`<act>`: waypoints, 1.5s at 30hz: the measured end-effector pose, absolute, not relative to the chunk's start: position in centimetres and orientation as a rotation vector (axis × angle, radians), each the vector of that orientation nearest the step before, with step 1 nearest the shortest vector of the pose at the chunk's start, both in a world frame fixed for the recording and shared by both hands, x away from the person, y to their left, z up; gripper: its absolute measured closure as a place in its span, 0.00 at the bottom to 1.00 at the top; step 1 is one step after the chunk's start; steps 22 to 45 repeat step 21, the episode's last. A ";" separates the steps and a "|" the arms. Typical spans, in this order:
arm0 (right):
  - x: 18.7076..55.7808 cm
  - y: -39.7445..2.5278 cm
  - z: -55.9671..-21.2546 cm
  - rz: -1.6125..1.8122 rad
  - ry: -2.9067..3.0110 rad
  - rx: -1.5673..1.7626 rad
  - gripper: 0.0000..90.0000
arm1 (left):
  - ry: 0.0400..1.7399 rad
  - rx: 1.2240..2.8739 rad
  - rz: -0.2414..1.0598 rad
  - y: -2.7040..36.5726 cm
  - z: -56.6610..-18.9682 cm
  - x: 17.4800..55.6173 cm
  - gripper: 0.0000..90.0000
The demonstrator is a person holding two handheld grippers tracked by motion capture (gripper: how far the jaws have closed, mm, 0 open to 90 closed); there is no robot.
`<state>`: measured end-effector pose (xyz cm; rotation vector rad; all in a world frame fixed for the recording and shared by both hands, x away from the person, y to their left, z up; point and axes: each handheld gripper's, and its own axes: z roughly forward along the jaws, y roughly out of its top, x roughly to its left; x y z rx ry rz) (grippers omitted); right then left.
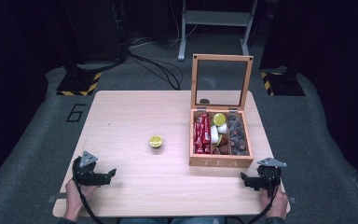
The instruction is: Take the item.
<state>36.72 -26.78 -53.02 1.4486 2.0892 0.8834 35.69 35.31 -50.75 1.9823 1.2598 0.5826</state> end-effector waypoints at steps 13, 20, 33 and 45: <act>36.7 -26.8 -53.0 0.883 2.089 1.449 0.00 | 1.350 1.998 0.595 37.9 -53.2 34.8 0.00; 36.7 -26.8 -53.0 0.883 2.088 1.449 0.00 | 1.353 2.004 0.577 38.0 -53.2 34.9 0.00; 36.7 -26.8 -53.0 0.883 2.088 1.449 0.00 | 1.353 2.004 0.577 38.0 -53.2 34.9 0.00; 36.7 -26.8 -53.0 0.883 2.088 1.449 0.00 | 1.353 2.004 0.577 38.0 -53.2 34.9 0.00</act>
